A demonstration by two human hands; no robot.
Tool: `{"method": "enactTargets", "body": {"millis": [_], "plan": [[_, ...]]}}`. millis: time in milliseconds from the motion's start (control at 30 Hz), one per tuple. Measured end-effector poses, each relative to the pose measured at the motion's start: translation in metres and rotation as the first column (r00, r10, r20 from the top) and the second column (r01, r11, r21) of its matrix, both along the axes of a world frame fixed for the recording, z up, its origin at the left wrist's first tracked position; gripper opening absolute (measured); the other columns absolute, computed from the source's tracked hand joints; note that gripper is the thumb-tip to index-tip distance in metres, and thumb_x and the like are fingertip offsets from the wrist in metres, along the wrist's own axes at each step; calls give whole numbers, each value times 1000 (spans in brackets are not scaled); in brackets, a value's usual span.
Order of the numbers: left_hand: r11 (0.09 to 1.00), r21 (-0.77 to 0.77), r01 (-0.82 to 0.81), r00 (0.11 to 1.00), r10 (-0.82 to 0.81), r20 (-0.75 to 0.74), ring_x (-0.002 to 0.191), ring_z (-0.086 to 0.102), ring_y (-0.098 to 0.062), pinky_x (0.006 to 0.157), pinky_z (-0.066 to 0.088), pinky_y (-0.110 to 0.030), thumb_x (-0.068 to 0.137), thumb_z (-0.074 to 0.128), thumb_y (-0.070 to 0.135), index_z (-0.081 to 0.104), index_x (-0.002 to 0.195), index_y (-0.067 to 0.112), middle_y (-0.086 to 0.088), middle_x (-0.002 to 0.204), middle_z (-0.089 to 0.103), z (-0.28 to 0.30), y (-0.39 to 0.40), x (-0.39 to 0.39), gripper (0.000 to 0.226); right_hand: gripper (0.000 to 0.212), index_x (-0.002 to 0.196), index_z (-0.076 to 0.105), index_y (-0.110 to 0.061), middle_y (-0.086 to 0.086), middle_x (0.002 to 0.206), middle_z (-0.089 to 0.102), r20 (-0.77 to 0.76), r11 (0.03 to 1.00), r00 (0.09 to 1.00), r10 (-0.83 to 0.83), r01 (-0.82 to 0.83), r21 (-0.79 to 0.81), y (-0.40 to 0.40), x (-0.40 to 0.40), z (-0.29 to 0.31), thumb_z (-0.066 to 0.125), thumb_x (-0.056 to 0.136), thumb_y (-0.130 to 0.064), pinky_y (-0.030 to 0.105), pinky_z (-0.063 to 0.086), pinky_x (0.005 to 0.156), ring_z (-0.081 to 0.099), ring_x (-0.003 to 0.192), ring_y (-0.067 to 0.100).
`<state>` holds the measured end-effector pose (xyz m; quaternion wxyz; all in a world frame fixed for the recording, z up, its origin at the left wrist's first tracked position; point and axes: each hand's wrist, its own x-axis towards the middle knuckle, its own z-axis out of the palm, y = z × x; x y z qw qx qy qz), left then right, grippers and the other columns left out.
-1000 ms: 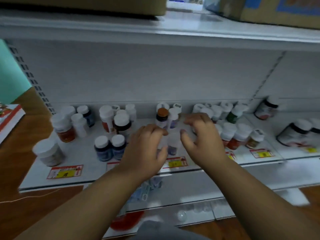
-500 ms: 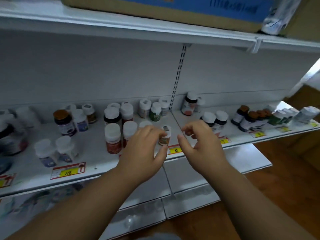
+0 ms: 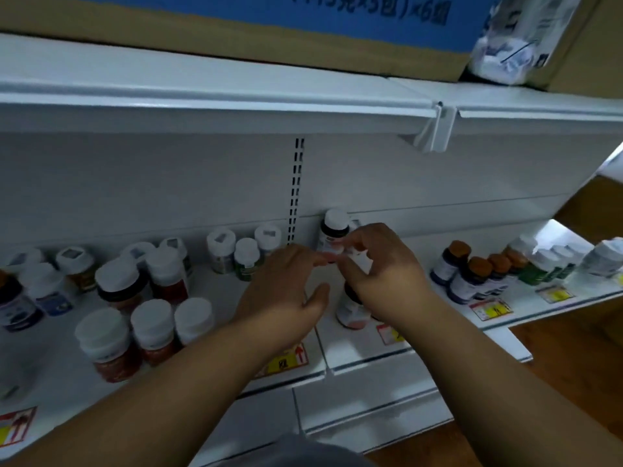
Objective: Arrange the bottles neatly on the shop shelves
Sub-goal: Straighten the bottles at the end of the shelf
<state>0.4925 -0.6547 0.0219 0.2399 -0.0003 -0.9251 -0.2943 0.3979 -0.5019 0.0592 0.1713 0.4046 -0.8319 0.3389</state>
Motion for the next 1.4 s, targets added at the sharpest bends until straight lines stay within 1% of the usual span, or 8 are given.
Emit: {"method": "enactTargets", "body": {"millis": [67, 233, 400, 500, 634, 1000, 1234, 1401], "plan": [[998, 14, -63, 998, 63, -31, 94, 37, 5, 84, 27, 1, 89, 63, 28, 44, 112, 49, 20, 107, 44, -2, 6, -16, 37, 20, 106, 64, -9, 5, 102, 56, 118, 997, 992, 43, -50, 58, -2, -41, 3, 66, 88, -18, 15, 35, 74, 48, 88, 7], [963, 42, -265, 964, 265, -18, 102, 49, -7, 81, 33, -13, 88, 57, 34, 57, 122, 26, 9, 115, 54, -14, 28, -45, 34, 54, 142, 41, -15, 12, 139, 41, 270, 869, 962, 50, -175, 462, -31, -142, -8, 56, 94, -34, 25, 34, 99, 45, 123, 24], [943, 50, -330, 944, 330, 11, 107, 48, -8, 89, 35, -18, 88, 55, 35, 52, 124, 30, 3, 117, 54, -22, 52, -51, 37, 37, 115, 55, -13, 14, 114, 52, 136, 752, 974, 182, -227, 619, -59, -176, -35, 65, 84, -30, 34, 39, 87, 50, 106, 33], [947, 24, -321, 946, 319, 59, 107, 44, -8, 88, 36, -22, 87, 50, 39, 40, 125, 40, 4, 116, 52, -25, 69, -50, 39, 33, 106, 54, -13, 15, 106, 53, 65, 784, 982, 180, -183, 593, -62, -181, -41, 66, 77, -23, 41, 44, 87, 49, 103, 35], [935, 20, -353, 931, 349, 106, 106, 46, -14, 87, 43, -32, 88, 49, 42, 44, 126, 36, 2, 116, 54, -28, 75, -56, 38, 47, 120, 51, -13, 17, 120, 47, 118, 799, 980, 161, -200, 568, -55, -188, -44, 71, 79, -26, 44, 45, 92, 47, 110, 37], [964, -39, -265, 942, 267, 204, 113, 47, -18, 96, 42, -38, 87, 43, 52, 52, 128, 26, 4, 122, 51, -21, 69, -66, 50, 59, 124, 45, -16, 15, 113, 50, 278, 817, 935, 222, -334, 470, -45, -181, -48, 77, 76, -28, 34, 44, 79, 53, 100, 32], [986, -148, -82, 956, 120, 268, 125, 32, -16, 103, 24, -25, 87, 48, 64, 35, 142, 29, 7, 137, 37, -8, 73, -74, 67, 66, 129, 45, -21, 2, 119, 50, 331, 991, 939, 95, -122, 61, 18, -169, 2, 80, 73, -31, 27, 39, 83, 48, 103, 15], [973, -228, -32, 952, 99, 290, 130, 31, -18, 106, 23, -29, 82, 55, 67, 27, 147, 27, 5, 143, 35, -13, 87, -91, 81, 68, 136, 44, -22, 5, 130, 48, 271, 986, 962, -44, -2, 167, 82, -147, 25, 77, 77, -31, 23, 36, 87, 48, 110, 16]]}}
